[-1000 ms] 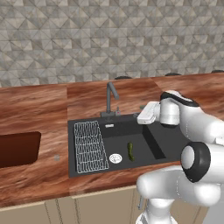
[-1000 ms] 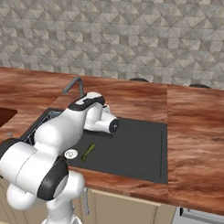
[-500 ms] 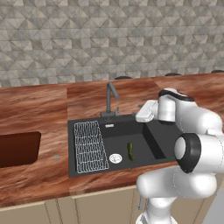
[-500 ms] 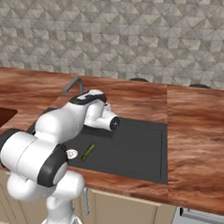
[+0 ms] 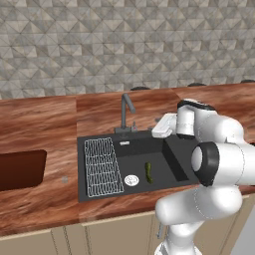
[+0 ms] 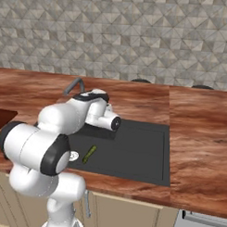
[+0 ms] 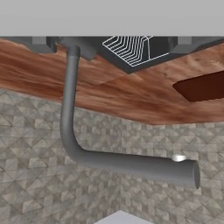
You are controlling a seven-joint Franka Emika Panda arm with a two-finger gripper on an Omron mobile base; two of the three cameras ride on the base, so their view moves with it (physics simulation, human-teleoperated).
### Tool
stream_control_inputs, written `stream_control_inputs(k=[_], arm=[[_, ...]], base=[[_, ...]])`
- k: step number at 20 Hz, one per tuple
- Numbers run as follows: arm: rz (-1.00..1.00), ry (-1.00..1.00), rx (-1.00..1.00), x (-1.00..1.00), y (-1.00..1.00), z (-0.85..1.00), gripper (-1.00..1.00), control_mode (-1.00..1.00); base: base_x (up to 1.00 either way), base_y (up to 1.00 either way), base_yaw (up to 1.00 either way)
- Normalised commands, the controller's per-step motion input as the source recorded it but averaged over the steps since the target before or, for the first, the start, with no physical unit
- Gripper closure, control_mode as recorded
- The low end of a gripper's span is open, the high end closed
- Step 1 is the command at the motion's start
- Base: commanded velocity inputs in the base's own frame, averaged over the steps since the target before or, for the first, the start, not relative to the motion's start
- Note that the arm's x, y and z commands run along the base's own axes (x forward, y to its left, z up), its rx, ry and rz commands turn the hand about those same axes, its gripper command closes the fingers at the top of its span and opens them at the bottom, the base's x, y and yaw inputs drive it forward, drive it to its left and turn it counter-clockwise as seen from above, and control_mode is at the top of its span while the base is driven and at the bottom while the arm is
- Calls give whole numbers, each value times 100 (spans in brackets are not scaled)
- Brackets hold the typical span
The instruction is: Pick up all produce items and place them in the sink. Turn on the sink faucet to wash them. Then turn the sink off and put them in the tray.
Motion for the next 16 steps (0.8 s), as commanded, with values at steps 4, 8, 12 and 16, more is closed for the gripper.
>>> stream_control_inputs(k=[4, 8, 12, 16], arm=[[0, 0, 0, 16, 1, -11, -100, -100], [0, -1, 0, 14, 2, -11, -100, -100], [0, -4, -1, 10, 2, -11, -100, -100], [0, -3, -1, 12, 4, -6, -100, -100]], base=[[0, 0, 0], [0, 0, 0], [0, 0, 0], [0, 0, 0]])
